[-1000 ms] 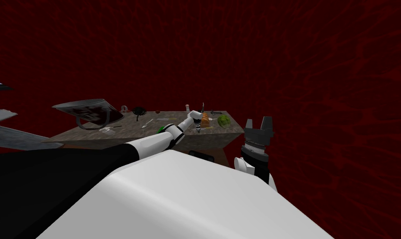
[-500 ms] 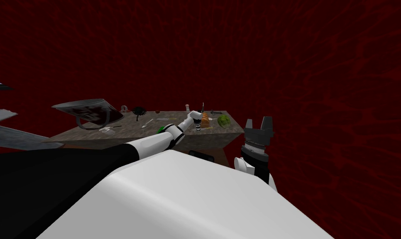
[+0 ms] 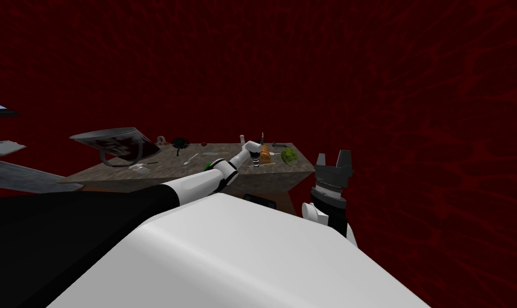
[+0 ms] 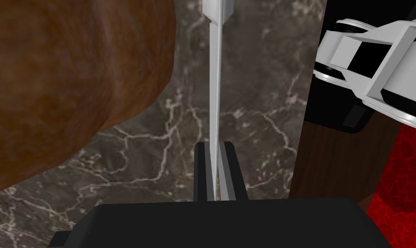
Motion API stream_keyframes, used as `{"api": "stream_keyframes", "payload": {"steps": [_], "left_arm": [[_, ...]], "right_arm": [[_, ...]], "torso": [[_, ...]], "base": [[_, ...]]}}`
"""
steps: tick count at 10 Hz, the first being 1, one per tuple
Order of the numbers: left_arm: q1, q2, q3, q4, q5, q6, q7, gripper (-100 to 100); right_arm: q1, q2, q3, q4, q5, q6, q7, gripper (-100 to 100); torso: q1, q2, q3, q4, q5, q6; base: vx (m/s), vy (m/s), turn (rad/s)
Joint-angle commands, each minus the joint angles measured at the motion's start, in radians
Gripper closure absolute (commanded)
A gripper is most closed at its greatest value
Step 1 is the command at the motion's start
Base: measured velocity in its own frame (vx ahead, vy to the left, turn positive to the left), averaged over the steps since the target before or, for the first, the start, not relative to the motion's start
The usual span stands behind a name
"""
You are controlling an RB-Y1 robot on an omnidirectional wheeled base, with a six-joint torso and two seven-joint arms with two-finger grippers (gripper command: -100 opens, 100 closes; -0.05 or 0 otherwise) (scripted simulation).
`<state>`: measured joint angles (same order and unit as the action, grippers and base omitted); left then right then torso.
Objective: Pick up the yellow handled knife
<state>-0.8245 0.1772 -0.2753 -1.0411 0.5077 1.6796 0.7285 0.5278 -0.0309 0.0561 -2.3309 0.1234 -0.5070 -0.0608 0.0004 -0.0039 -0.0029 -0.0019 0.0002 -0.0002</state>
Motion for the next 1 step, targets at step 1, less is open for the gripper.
{"api": "stream_keyframes", "payload": {"steps": [1], "left_arm": [[0.000, 0.000, 0.000, 0.000, 0.000, 0.000, 0.000, 0]], "right_arm": [[0.000, 0.000, 0.000, 0.000, 0.000, 0.000, 0.000, 0]], "torso": [[0.000, 0.000, 0.000, 0.000, 0.000, 0.000]], "base": [[0.000, 0.000, 0.000]]}}
